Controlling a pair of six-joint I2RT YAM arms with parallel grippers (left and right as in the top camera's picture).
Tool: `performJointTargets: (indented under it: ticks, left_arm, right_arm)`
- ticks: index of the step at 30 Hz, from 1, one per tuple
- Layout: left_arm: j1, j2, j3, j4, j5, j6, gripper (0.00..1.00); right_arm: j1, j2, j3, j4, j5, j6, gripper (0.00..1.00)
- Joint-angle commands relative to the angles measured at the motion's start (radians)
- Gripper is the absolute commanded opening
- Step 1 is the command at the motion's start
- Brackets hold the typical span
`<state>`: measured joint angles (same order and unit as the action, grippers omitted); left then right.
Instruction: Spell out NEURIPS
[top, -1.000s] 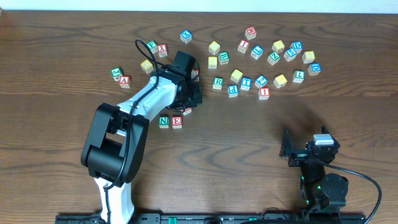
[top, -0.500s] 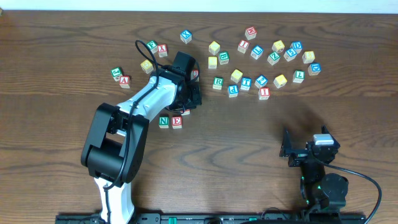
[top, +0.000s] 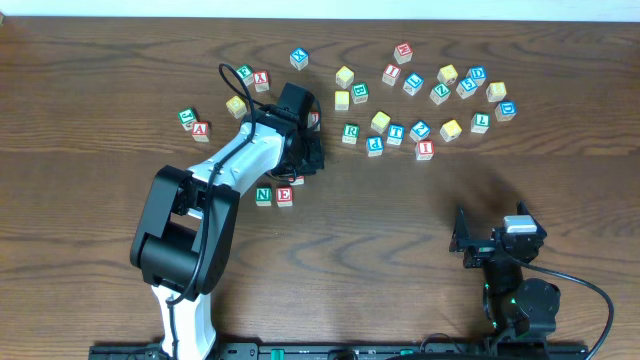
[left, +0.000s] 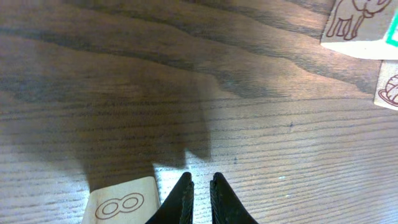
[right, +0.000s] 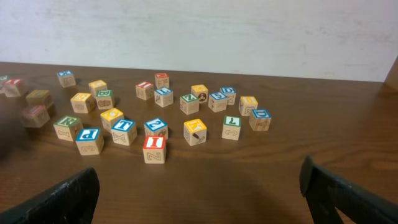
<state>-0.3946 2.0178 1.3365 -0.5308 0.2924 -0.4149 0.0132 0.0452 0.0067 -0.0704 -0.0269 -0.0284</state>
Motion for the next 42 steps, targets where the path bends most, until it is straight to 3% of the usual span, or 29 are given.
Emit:
performJointTargets:
  ticks: [1, 14, 20, 22, 23, 29, 32, 38, 42]
  left_arm:
    - [0.0, 0.004, 0.032, 0.01, 0.05, 0.082, 0.11]
    - [0.001, -0.013, 0.115, 0.016, 0.088, 0.097, 0.1]
    - [0.0, -0.082, 0.118, -0.022, -0.036, 0.057, 0.11]
    - [0.0, -0.109, 0.118, -0.054, -0.085, 0.043, 0.17]
    - [0.0, -0.135, 0.118, -0.084, -0.117, 0.043, 0.24]
    - [0.0, -0.205, 0.118, -0.14, -0.133, 0.043, 0.38]
    - [0.0, -0.222, 0.118, -0.187, -0.15, 0.021, 0.4]
    - [-0.04, -0.223, 0.118, -0.279, -0.342, -0.09, 0.41]
    - [-0.102, -0.223, 0.118, -0.278, -0.432, -0.129, 0.52]
  right_arm:
    - [-0.006, -0.003, -0.001, -0.005, -0.002, 0.017, 0.99]
    - [-0.006, -0.003, -0.001, -0.005, -0.002, 0.017, 0.99]
    - [-0.006, -0.003, -0.001, -0.005, -0.002, 0.017, 0.99]
    - [-0.006, -0.003, -0.001, -0.005, -0.002, 0.017, 0.99]
    - [-0.006, -0.003, -0.001, -0.005, -0.002, 0.017, 0.99]
    - [-0.006, -0.003, -0.001, -0.005, -0.002, 0.017, 0.99]
    - [-0.006, -0.003, -0.001, -0.005, -0.002, 0.017, 0.99]
    - [-0.006, -0.003, -0.001, -0.005, -0.002, 0.017, 0.99]
    - [-0.006, -0.003, -0.001, -0.005, -0.002, 0.017, 0.99]
